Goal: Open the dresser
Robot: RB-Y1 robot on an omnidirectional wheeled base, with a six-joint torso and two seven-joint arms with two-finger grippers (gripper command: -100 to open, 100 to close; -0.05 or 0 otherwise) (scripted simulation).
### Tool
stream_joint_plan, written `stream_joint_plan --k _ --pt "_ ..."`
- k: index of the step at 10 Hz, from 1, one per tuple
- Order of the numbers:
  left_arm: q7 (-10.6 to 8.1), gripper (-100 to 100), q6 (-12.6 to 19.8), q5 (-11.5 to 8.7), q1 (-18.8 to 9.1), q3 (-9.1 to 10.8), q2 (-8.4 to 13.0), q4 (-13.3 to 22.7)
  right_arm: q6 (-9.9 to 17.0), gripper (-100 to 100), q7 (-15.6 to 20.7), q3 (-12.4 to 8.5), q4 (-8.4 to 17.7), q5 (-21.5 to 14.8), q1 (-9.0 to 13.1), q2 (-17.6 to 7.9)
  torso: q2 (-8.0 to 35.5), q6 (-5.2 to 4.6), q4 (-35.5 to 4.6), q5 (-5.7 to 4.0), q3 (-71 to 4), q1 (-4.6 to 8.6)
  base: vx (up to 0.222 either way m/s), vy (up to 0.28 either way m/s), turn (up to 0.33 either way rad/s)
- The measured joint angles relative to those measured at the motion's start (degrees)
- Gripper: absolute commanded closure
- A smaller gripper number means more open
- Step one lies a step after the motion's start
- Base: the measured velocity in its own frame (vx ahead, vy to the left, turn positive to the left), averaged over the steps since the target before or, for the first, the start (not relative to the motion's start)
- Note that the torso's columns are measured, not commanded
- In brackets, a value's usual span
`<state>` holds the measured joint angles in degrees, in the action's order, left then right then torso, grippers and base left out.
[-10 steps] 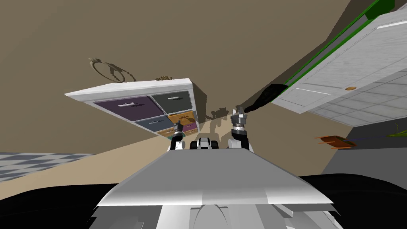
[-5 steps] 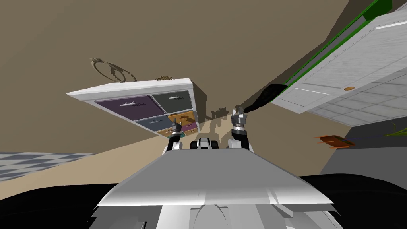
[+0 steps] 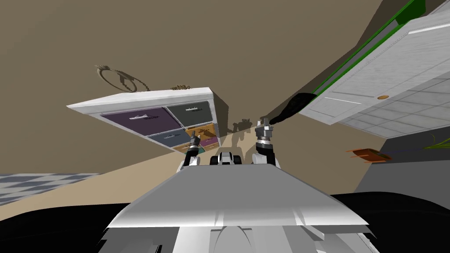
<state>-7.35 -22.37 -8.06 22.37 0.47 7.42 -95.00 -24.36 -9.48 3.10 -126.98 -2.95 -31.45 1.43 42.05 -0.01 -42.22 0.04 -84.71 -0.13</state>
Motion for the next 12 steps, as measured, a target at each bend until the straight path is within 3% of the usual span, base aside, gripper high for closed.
stream_joint_plan --k 6,8,9,12 --pt "-0.1 -100 -0.7 0.0 -0.6 -0.19 -7.3 0.6 0.0 0 0.0 0.0 0.0 0.0 0.0 0.0 0.2 0.01 -0.1 -0.04 0.1 0.12 0.007 0.005 0.001" --pt "0.0 -100 -0.1 0.0 -0.4 -0.15 -7.5 -0.3 0.0 0 0.0 0.0 0.0 0.0 0.0 0.0 0.0 0.01 0.0 -0.02 0.0 0.04 0.049 0.016 -0.007" --pt "0.02 100 0.1 0.0 -0.4 -0.14 -7.5 -0.4 0.0 0 0.0 0.0 0.0 0.0 0.0 0.0 0.1 0.01 0.0 -0.02 0.1 0.1 0.006 0.002 0.001" --pt "0.08 100 0.2 0.0 0.2 -0.31 -7.4 -1.3 0.0 0 0.0 0.0 0.0 0.0 0.0 0.0 0.7 -0.05 -0.2 -0.05 0.4 0.35 -0.127 -0.054 0.014"
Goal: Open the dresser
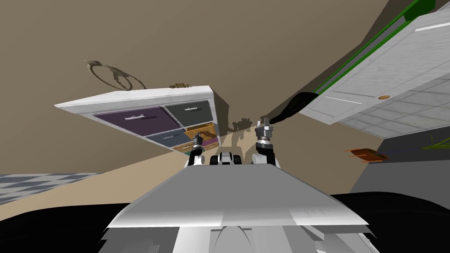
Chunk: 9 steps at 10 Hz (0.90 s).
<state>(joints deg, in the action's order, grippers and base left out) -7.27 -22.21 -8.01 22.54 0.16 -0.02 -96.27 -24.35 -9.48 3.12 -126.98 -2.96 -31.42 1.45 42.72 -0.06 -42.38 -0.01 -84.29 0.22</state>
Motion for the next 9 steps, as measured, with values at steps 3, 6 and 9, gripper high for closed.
stream_joint_plan --k 3,6,9 --pt "-0.08 100 0.7 0.0 1.2 -0.47 0.0 -1.2 0.0 0 0.0 0.0 0.0 0.0 0.0 0.0 -0.1 0.04 -0.1 -0.1 -0.1 -0.05 -0.151 -0.047 0.009" --pt "-0.07 -100 2.3 -0.1 2.3 -0.63 0.0 -3.5 0.0 0 0.0 0.0 0.0 0.0 0.0 0.0 -0.7 0.07 0.1 0.01 -0.4 -0.29 0.001 0.0 -0.01" --pt "-0.19 -100 5.3 -0.3 4.0 -0.6 0.2 -7.9 0.0 0 0.0 0.0 0.0 0.0 0.0 0.0 -0.4 0.06 0.1 0.0 -0.3 -0.2 0.015 -0.001 -0.005"
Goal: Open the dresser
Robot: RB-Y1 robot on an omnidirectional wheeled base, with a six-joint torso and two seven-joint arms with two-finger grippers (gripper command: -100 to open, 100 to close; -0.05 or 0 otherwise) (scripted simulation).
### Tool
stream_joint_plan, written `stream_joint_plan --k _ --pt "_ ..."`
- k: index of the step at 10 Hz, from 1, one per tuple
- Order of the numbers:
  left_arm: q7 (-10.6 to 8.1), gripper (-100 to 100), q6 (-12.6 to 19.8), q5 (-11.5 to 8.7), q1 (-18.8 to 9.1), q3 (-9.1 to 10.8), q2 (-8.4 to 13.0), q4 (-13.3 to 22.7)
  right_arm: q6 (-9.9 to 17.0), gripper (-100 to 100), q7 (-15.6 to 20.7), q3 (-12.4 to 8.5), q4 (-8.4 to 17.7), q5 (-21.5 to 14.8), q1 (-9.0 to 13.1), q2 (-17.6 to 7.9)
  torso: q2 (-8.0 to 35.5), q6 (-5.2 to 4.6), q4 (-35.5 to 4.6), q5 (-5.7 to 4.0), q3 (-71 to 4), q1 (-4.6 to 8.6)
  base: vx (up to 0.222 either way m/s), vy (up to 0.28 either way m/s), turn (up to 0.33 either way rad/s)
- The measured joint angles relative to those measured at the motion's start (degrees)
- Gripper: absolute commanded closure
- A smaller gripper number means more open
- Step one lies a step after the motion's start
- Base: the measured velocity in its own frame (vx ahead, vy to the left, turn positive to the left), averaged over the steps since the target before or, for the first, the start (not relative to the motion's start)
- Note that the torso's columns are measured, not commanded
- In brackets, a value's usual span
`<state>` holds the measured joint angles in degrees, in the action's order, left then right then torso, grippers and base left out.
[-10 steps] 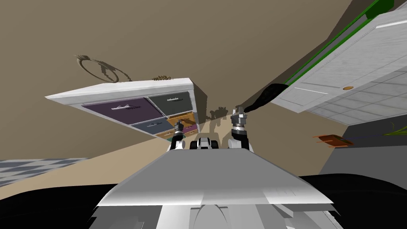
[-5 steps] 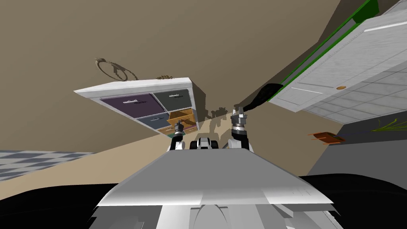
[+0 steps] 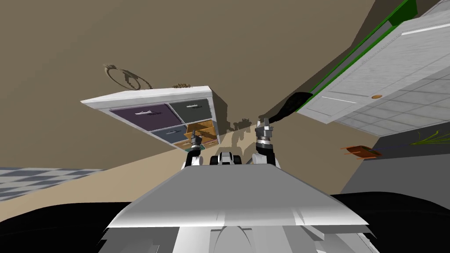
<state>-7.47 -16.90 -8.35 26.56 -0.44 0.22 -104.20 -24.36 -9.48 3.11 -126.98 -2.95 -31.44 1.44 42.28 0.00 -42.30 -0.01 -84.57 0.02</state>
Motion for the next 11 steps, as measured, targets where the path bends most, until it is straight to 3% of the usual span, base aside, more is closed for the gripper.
stream_joint_plan --k 5,6,11 --pt "-0.19 -100 5.7 -0.5 3.4 -0.07 0.3 -7.9 0.0 0 0.0 0.0 0.0 0.0 0.0 0.0 0.3 0.08 -0.3 -0.18 0.1 0.09 0.01 -0.003 -0.008" --pt "-0.22 0 6.0 -0.5 3.5 -0.06 0.4 -8.0 0.0 0 0.0 0.0 0.0 0.0 0.0 0.0 0.3 0.04 -0.2 -0.11 0.2 0.08 0.005 0.0 -0.002" --pt "-0.2 0 6.2 -0.5 3.6 -0.1 0.4 -7.7 0.0 0 0.0 0.0 0.0 0.0 0.0 0.0 0.0 0.01 0.0 -0.01 0.0 0.0 0.0 0.0 0.0"
